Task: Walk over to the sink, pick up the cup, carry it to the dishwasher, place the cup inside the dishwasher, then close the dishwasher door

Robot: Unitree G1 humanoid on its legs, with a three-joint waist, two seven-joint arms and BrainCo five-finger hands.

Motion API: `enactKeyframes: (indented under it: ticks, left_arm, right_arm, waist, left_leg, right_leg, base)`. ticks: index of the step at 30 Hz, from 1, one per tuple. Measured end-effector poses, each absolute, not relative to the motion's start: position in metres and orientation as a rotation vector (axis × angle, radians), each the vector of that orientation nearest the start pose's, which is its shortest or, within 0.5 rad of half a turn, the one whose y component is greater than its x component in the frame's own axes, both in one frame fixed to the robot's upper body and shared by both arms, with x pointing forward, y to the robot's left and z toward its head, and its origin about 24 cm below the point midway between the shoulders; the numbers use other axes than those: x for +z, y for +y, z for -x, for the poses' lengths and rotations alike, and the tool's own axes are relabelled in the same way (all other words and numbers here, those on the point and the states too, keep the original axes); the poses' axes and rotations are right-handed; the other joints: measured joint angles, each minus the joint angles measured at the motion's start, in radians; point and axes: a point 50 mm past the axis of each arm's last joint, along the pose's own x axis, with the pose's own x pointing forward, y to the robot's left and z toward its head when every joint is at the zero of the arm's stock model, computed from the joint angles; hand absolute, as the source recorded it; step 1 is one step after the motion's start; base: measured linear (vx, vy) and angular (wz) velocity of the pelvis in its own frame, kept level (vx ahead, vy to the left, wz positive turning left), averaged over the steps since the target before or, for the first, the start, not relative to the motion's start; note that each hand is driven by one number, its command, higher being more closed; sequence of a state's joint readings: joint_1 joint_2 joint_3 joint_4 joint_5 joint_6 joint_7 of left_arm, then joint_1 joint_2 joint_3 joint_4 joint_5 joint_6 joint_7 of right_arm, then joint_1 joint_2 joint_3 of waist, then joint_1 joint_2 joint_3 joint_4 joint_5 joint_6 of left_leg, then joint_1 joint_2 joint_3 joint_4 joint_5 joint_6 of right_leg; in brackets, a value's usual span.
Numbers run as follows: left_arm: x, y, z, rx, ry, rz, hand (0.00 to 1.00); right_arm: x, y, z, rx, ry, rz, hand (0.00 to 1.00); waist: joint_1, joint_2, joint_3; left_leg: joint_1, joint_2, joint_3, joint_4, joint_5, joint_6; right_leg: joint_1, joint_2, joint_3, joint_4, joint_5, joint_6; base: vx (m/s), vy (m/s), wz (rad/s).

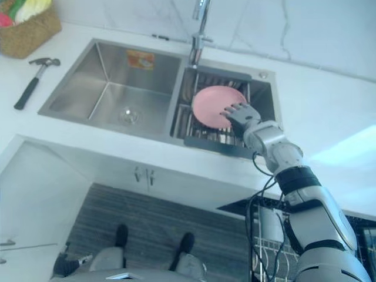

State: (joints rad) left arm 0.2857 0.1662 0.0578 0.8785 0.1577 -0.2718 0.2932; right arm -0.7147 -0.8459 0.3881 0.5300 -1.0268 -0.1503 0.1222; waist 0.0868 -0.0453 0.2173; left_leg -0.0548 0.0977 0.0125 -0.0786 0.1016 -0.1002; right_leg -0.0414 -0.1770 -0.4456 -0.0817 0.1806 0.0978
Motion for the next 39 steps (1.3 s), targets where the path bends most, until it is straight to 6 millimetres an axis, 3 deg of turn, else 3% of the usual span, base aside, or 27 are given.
enactKeyframes:
  ticks: [5, 11, 33, 34, 39]
  left_arm:
    - [-0.131, 0.242, -0.084, 0.355, 0.79, -0.373, 0.0]
    - [-0.127, 0.243, -0.092, 0.366, 0.749, -0.359, 0.0]
    - [-0.12, 0.239, -0.116, 0.373, 0.661, -0.307, 0.0]
    - [-0.119, 0.238, -0.117, 0.365, 0.658, -0.31, 0.0]
    - [-0.119, 0.235, -0.118, 0.339, 0.653, -0.326, 0.0]
  right_arm:
    - [0.201, -0.264, -0.364, 0.026, -0.12, 2.028, 0.0]
    - [0.222, -0.263, -0.366, -0.084, -0.198, 2.053, 0.0]
    - [0.247, -0.254, -0.37, -0.19, -0.289, 2.061, 0.0]
    - [0.249, -0.254, -0.37, -0.207, -0.31, 2.057, 1.0]
    - [0.253, -0.253, -0.369, -0.296, -0.467, 2.039, 1.0]
  waist:
    - [0.012, 0.022, 0.041]
    - [0.015, 0.036, 0.081]
    - [0.02, 0.075, 0.145]
    - [0.019, 0.079, 0.148]
    - [0.014, 0.102, 0.161]
  left_leg:
    - [-0.031, 0.0, 0.012, 0.0, 0.006, 0.002]
    - [-0.057, 0.0, 0.015, 0.0, 0.008, 0.002]
    - [-0.123, 0.001, 0.008, -0.005, 0.024, -0.005]
    - [-0.123, 0.001, 0.008, -0.005, 0.025, -0.004]
    - [-0.126, 0.009, 0.009, -0.006, 0.031, -0.005]
  right_leg:
    - [-0.039, 0.001, 0.01, 0.0, 0.013, -0.004]
    - [-0.068, 0.001, 0.016, 0.0, 0.017, -0.006]
    - [-0.131, 0.001, 0.001, 0.001, 0.021, -0.013]
    - [-0.131, 0.001, 0.001, 0.001, 0.022, -0.013]
    - [-0.136, 0.006, -0.001, 0.0, 0.023, -0.023]
  base:
    - [0.0, 0.001, -0.06]
    - [0.0, 0.001, -0.02]
    - [-0.02, -0.002, 0.0]
    - [-0.05, -0.005, -0.02]
    - [-0.03, -0.01, -0.03]
